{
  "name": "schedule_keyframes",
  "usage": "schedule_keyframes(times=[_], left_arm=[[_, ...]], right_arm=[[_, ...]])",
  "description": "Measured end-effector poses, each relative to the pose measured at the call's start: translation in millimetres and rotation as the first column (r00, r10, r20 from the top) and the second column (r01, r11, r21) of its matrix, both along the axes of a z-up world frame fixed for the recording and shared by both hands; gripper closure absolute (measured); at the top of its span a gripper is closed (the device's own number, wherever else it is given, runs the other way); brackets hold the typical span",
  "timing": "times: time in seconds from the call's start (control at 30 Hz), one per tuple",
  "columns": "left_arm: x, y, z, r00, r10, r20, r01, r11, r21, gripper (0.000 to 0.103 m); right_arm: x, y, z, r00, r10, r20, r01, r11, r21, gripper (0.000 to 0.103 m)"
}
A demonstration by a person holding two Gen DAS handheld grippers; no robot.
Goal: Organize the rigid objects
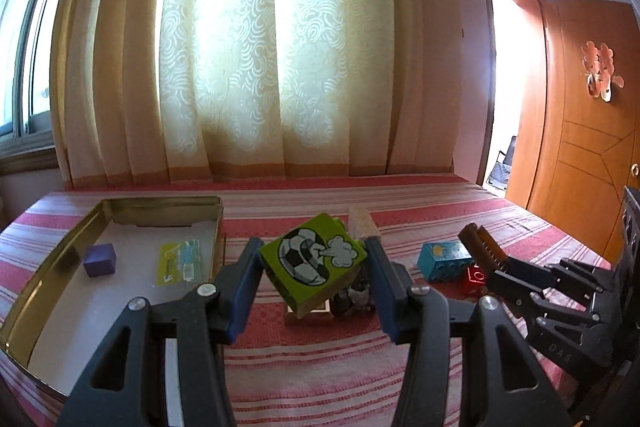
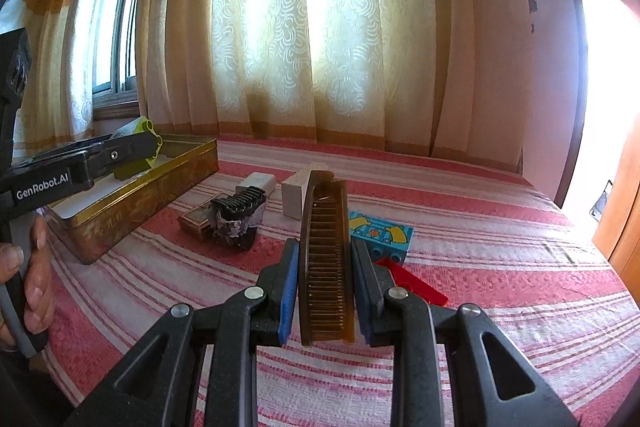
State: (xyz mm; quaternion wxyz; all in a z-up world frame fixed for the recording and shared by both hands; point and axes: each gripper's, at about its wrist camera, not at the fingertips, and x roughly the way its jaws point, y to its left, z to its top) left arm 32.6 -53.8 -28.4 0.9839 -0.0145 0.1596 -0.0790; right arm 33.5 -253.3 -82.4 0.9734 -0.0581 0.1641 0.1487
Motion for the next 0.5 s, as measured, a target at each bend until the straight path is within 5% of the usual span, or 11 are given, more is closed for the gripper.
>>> schedule_keyframes(times=[0.5], left_arm=[[-1, 1, 2, 1.000, 0.002, 0.005, -0.002, 1.000, 0.003, 0.052]], right_arm=[[-18, 0, 5, 0.994, -0.007, 0.111, 0.006, 1.000, 0.009, 0.076]])
